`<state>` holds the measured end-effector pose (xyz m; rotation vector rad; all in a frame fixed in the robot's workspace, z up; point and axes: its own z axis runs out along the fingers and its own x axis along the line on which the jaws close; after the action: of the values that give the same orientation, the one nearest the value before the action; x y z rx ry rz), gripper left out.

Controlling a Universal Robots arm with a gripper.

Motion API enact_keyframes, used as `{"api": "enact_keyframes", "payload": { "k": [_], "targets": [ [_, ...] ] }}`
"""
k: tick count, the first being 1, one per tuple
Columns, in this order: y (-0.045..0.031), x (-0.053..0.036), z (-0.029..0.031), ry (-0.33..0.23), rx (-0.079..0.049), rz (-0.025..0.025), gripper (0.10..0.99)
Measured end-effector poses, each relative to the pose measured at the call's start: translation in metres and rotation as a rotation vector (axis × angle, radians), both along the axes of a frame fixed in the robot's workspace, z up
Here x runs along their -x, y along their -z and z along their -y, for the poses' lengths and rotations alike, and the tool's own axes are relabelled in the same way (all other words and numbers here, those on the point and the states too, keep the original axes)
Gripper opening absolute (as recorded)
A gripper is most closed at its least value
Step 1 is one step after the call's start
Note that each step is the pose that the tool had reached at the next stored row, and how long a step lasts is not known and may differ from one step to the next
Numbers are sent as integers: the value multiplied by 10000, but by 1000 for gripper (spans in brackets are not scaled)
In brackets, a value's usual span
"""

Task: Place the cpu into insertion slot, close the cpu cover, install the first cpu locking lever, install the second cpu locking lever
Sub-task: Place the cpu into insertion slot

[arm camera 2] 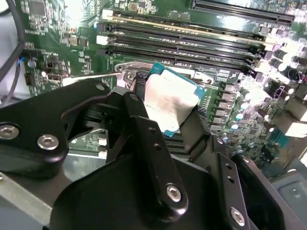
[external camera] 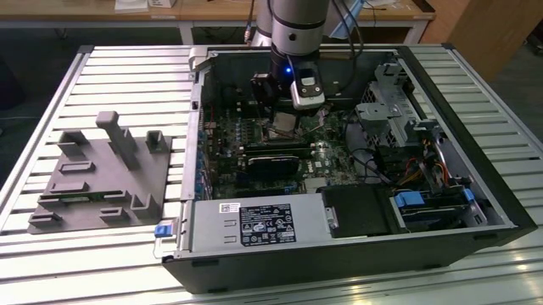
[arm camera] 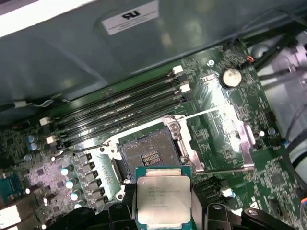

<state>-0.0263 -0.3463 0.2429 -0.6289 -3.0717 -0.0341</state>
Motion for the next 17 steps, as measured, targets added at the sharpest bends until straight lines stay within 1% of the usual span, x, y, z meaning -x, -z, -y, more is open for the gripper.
{"api": "enact_keyframes", "payload": {
  "k": [8, 17],
  "targets": [
    [4, 0, 0, 966, 95, -1, 541],
    [11, 0, 0, 2050, 134, -4, 541]
  ]
}}
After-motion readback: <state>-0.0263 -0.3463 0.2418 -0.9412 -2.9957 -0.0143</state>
